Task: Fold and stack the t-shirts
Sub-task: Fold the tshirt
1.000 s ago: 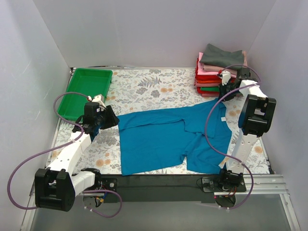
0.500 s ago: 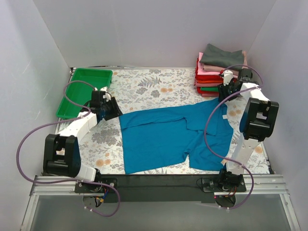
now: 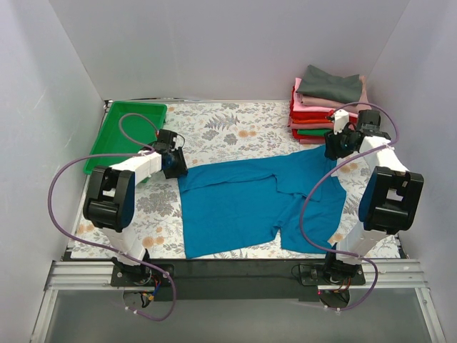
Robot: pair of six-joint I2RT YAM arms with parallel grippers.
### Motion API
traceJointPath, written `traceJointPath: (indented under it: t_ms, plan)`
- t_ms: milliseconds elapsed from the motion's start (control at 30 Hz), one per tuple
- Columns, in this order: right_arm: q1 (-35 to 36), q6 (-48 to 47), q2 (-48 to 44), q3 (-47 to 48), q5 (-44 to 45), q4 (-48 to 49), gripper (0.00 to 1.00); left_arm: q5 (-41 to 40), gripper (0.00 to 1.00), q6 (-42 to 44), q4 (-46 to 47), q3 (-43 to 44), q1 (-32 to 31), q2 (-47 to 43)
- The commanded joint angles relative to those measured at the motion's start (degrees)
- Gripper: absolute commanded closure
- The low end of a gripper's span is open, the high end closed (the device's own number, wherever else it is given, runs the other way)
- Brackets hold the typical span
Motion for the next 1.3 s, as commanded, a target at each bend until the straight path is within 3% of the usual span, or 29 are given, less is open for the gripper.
traceJointPath:
  t_ms: [0, 300, 367, 567, 1267]
  plan:
    - [-0.4, 0.1, -1.2, -1.2, -1.4, 1.2, 0.46, -5.3, 0.63, -0.4, -2.1, 1.1, -0.8, -0.9]
    - [-0.9, 0.8, -1.6, -2.4, -2.6, 1.2, 0.46, -9.8, 0.64, 0.4, -5.1, 3.0, -1.5, 1.5]
    - [-1.2, 1.0, -1.8, -2.8, -3.0, 1.2, 0.46, -9.4, 0.68, 0.6, -5.0, 3.1, -1.5, 2.3]
    - [-2.0, 0.8, -2.9, -3.7, -3.6, 1.2, 0.46, -7.9, 1.0, 1.3, -4.7, 5.0, -1.5, 5.2]
    - [-3.5, -1.2, -3.6, -6.4, -4.0, 0.3, 0.46, -16.8, 1.0, 7.0, -8.6, 25.6, 0.2, 18.2]
